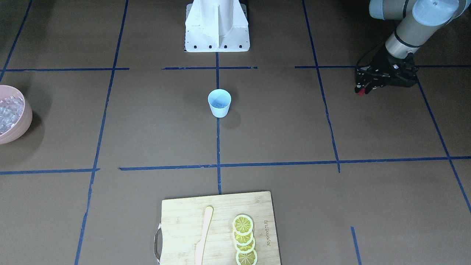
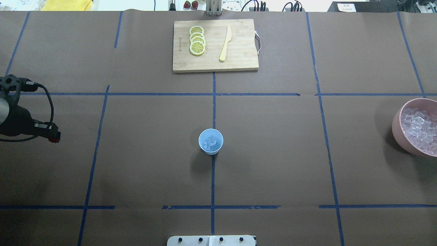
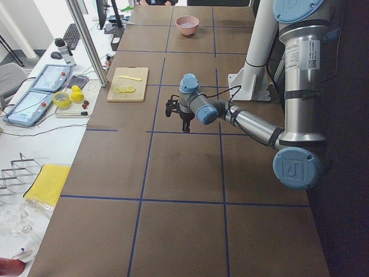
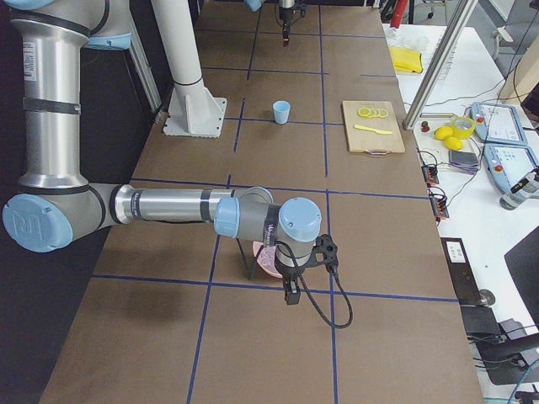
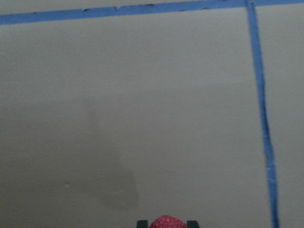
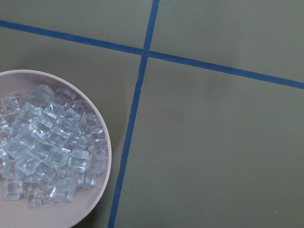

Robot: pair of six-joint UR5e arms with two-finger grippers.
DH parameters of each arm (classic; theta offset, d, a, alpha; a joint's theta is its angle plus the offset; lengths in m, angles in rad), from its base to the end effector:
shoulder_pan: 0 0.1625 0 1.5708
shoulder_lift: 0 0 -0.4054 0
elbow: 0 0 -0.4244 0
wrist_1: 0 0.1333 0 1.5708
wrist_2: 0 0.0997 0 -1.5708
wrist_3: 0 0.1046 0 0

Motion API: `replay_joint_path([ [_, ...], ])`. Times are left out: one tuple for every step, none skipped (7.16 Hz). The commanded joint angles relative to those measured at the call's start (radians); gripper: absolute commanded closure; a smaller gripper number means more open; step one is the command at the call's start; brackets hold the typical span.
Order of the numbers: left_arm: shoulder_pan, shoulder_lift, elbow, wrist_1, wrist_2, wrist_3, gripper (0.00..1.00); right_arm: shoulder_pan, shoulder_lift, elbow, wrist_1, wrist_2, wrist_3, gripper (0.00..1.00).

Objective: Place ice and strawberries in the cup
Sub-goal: 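Lift the strawberry with the left gripper and carry it toward the cup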

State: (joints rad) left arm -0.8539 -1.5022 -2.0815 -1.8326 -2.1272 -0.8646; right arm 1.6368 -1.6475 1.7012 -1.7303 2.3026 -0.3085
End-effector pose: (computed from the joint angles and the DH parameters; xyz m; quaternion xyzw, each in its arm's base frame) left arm 0.2626 -0.4201 0.3886 0.0499 0.4169 0.0278 0.9071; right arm 0.0952 -0.4784 0.6318 0.0180 -0.3602 -0.0940 0.9279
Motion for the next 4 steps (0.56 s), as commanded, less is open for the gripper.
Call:
replay_joint_path([
  [0.004,-0.156,-0.114,0.271,0.007,-0.001,1.00,0.000,0.000,0.000,0.000,0.000,0.000,0.01],
  [0.007,-0.270,-0.112,0.379,0.010,-0.002,1.00,0.000,0.000,0.000,0.000,0.000,0.002,0.01],
  [0.035,-0.385,-0.100,0.473,0.013,-0.010,1.00,0.000,0.000,0.000,0.002,0.000,0.002,0.01],
  [0.076,-0.495,-0.053,0.522,0.016,-0.020,1.00,0.000,0.000,0.000,0.002,0.000,0.003,0.01],
])
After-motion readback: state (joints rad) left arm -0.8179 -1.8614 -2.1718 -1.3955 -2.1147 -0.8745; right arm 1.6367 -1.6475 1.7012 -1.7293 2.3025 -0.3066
